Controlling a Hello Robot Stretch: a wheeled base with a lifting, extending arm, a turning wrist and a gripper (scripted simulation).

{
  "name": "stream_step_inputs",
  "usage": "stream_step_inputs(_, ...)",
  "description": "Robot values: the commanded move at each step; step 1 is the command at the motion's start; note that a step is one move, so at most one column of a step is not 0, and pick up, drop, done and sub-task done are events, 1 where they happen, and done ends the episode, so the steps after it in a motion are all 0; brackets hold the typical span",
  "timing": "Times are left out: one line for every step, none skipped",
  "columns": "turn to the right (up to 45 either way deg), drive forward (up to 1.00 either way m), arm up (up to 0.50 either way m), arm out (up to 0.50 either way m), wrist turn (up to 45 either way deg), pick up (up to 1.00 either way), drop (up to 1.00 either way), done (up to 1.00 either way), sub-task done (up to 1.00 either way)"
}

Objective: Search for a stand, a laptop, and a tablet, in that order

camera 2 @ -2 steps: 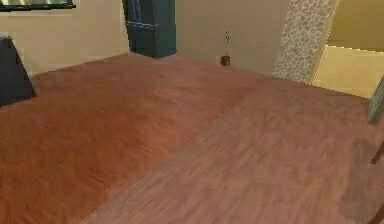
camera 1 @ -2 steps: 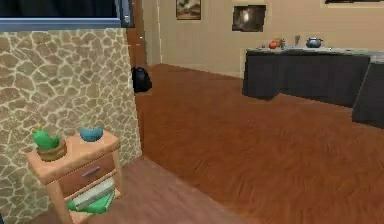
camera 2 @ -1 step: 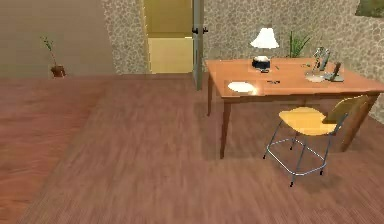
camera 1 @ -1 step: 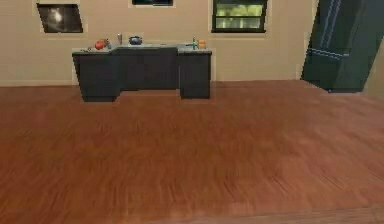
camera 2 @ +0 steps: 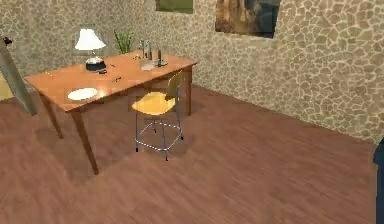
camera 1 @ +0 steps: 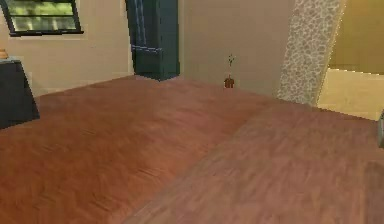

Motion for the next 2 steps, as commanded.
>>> stream_step_inputs(39.0,0.0,0.0,0.0,0.0,0.0,0.0,0.0,0.0)
stream_step_inputs(0.0,0.05,0.0,0.0,0.0,0.0,0.0,0.0,0.0)
